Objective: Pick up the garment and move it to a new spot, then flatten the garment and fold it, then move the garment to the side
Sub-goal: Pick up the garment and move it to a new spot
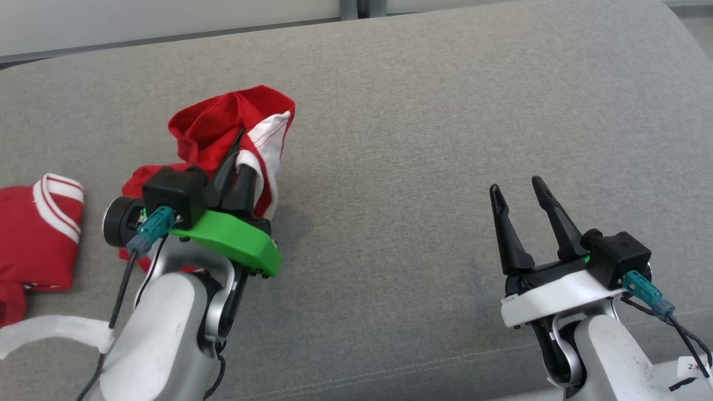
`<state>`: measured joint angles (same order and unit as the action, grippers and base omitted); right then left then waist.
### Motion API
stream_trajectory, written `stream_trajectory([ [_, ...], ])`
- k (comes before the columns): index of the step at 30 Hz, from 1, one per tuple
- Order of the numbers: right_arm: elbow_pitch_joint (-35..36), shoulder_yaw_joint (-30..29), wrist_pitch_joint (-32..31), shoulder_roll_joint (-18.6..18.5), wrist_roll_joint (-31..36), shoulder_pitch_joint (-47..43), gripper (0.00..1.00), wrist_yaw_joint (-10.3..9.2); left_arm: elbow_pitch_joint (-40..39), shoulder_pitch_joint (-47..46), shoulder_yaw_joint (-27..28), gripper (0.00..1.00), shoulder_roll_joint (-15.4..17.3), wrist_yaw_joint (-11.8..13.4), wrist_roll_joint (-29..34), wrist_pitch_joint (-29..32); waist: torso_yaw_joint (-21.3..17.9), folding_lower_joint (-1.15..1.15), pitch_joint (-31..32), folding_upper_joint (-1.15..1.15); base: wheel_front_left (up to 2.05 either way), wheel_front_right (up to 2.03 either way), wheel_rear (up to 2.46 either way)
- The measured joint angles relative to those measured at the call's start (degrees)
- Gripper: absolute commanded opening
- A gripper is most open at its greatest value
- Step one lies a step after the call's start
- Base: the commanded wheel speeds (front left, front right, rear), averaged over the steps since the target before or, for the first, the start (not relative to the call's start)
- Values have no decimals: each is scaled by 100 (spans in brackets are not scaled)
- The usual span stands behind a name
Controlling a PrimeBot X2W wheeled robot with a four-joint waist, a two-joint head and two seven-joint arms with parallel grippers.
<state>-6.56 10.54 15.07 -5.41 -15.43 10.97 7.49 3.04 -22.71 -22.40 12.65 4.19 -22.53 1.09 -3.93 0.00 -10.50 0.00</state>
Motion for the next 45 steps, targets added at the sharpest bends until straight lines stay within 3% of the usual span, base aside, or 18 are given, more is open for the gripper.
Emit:
stream_trajectory([
  [11,-19,-110,0,132,-64,34,100,0,794,-1113,-487,0,-337,-327,254,3,-909,0,-258,0,0,0,0],
  [19,-10,-115,0,201,-91,57,100,0,1956,-1569,-898,0,-764,-653,119,137,-1520,0,-472,0,0,0,0],
  [20,-9,-115,0,212,-96,73,100,0,2108,-1603,-942,16,-797,-686,75,137,-1578,0,-507,0,0,0,0],
  [21,-7,-121,0,218,-96,94,100,0,2260,-1641,-990,41,-829,-727,45,138,-1626,0,-544,0,0,0,0],
  [22,-5,-129,0,216,-97,109,100,0,2397,-1682,-1058,78,-854,-754,36,136,-1666,0,-585,0,0,0,0],
  [23,-11,-135,0,219,-97,110,100,0,2518,-1716,-1106,100,-880,-777,22,114,-1698,0,-626,0,0,0,0],
  [28,-40,-174,0,235,-94,121,100,0,2936,-1917,-1436,100,-947,-878,-18,-92,-1756,0,-783,0,0,0,0],
  [34,-88,-208,0,241,-76,188,100,0,3052,-1989,-1782,100,-978,-920,-157,-397,-1537,0,-759,0,0,0,0],
  [40,-99,-298,0,212,-13,225,100,0,2652,-1971,-1547,100,-932,-582,-293,-767,-1243,0,-664,0,0,0,0],
  [45,-115,-413,0,121,27,219,100,0,2080,-1620,-1078,100,-523,-182,-450,-1004,-968,0,-555,0,0,0,0],
])
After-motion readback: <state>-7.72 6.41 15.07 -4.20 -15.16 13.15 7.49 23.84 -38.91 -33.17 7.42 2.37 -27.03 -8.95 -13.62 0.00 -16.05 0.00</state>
